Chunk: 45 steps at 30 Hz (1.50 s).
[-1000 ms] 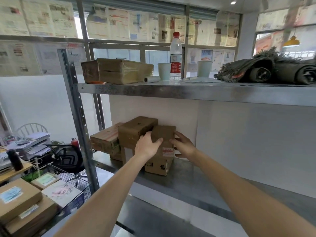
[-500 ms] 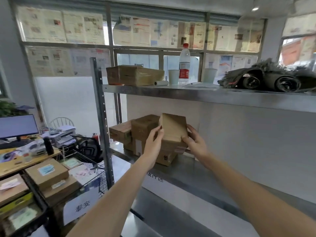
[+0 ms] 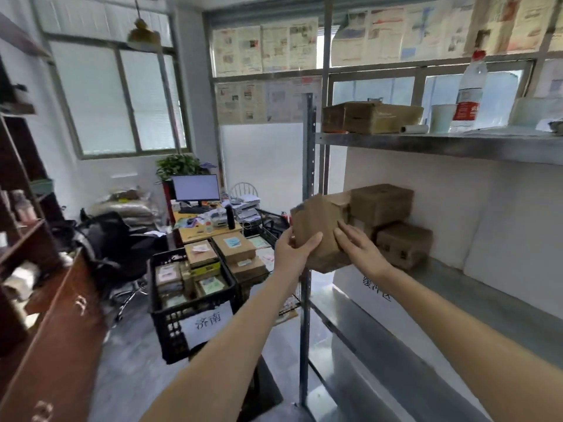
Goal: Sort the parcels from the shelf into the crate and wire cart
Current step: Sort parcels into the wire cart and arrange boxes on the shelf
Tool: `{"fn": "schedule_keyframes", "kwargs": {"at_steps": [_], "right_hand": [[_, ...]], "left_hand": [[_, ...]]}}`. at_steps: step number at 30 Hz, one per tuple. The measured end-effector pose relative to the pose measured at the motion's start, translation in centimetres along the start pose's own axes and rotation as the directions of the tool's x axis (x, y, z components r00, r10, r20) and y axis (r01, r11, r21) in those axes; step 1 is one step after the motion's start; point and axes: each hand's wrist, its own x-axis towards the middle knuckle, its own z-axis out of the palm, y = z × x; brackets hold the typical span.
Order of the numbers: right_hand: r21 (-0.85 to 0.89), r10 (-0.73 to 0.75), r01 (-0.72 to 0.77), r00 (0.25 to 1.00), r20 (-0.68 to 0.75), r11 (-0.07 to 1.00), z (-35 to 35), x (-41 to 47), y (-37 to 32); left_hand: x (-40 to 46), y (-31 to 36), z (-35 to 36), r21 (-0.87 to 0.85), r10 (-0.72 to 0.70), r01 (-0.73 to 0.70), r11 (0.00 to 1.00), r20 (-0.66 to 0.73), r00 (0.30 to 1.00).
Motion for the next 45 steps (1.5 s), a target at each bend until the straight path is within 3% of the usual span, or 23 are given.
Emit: {"fn": "schedule_keyframes", "kwargs": {"at_steps": [3,6,10,14,20,23,29,34,45], "right_hand": [[0.134,-0.020,0.001,0.990,0.139,0.991,4.8,0.2,-2.2],[0.152,-0.054,0.025,0.980,0.194,0.988,9.1,1.1,-3.1],[0.228,-0.050,-0.002,0.975,0.218,0.974,13.8,2.8,-4.1],[0.255,-0.030,-0.035,0.969,0.246,0.966,18.0,5.0,-5.2],[0.225,-0.041,-0.018,0.966,0.254,0.974,24.1,7.7,-6.2],[0.205,-0.066,0.016,0.970,0.235,0.979,26.7,9.0,-6.1],[0.081,0.029,-0.053,0.961,0.275,0.995,31.1,10.7,-6.4],[0.071,0.080,-0.103,0.958,0.274,0.992,33.4,12.5,-5.7],[0.188,0.164,-0.217,0.951,0.264,0.958,33.1,20.7,-2.1]], "left_hand": [[-0.9,1.4,-4.7,-0.104,-0.036,0.024,0.994,-0.110,0.993],[-1.4,2.7,-9.0,-0.235,-0.084,0.043,0.971,-0.165,0.983],[-0.9,3.3,-14.7,-0.134,-0.027,-0.008,0.991,-0.261,0.965],[0.5,3.3,-19.6,-0.078,-0.051,0.028,0.997,-0.320,0.946],[2.3,4.1,-25.6,-0.136,-0.083,0.043,0.990,-0.303,0.949],[3.2,4.0,-28.6,-0.032,-0.017,0.007,0.999,-0.318,0.948],[5.2,3.1,-33.3,0.139,0.077,-0.035,0.990,-0.308,0.948],[6.9,2.3,-36.0,0.215,0.077,-0.008,0.977,-0.315,0.946],[14.8,0.9,-36.2,0.084,-0.063,0.080,0.993,-0.187,0.980]]}}
